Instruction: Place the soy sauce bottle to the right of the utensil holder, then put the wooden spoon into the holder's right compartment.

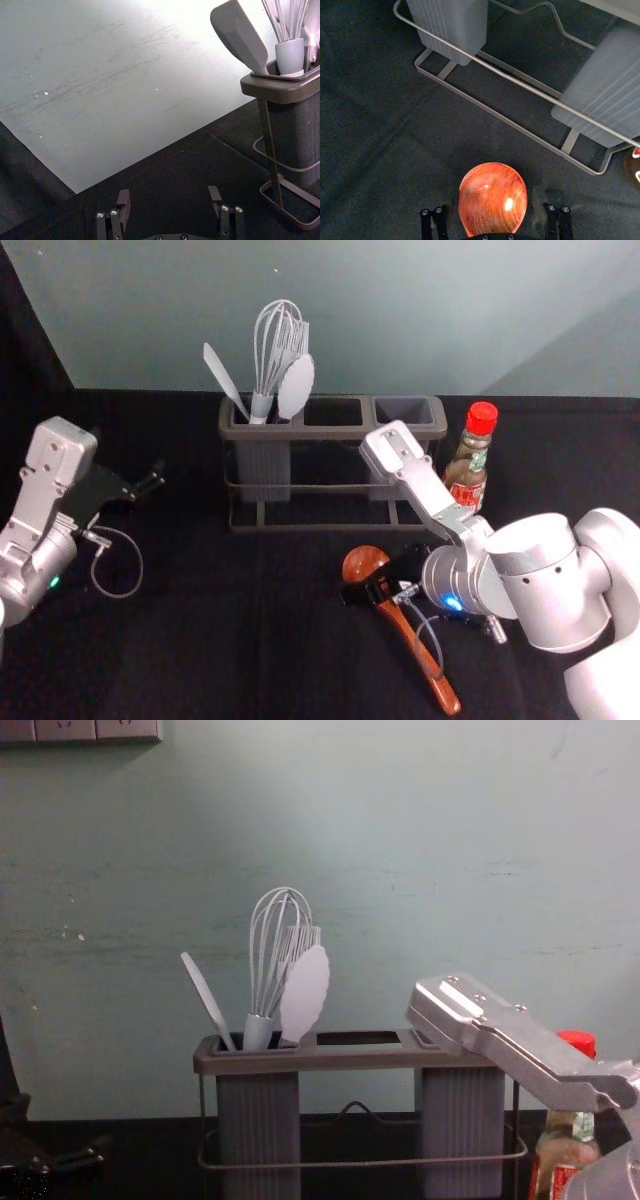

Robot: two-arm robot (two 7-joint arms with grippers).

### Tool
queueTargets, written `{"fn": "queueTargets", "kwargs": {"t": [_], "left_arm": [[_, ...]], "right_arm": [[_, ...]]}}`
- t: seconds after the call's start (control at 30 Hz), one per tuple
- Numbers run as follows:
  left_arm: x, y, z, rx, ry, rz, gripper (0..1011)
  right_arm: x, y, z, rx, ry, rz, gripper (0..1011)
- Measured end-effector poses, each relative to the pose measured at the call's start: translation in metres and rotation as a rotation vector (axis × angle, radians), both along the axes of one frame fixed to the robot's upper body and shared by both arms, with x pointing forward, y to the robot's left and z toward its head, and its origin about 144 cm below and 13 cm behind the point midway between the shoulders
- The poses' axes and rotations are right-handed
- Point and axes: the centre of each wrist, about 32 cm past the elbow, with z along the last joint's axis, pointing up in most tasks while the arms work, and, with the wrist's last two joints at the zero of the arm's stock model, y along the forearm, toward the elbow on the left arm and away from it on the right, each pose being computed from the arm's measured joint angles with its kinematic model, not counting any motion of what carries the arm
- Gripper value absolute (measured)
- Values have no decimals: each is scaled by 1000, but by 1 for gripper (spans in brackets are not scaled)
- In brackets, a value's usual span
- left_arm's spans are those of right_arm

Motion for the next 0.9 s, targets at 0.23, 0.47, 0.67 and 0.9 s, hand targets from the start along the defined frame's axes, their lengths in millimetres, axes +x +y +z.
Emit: {"fn": "queueTargets", "kwargs": {"t": [0.23, 0.47, 0.67, 0.9], "left_arm": [[0, 0, 0, 0, 0, 0, 1011], [0, 0, 0, 0, 0, 0, 1011], [0, 0, 0, 0, 0, 0, 1011], [0, 0, 0, 0, 0, 0, 1011]], "right_arm": [[2, 1, 0, -8, 8, -10, 1000], [4, 3, 2, -17, 7, -9, 1002], [6, 4, 2, -19, 10, -9, 1002], [7, 7, 1, -16, 18, -12, 1000]]}}
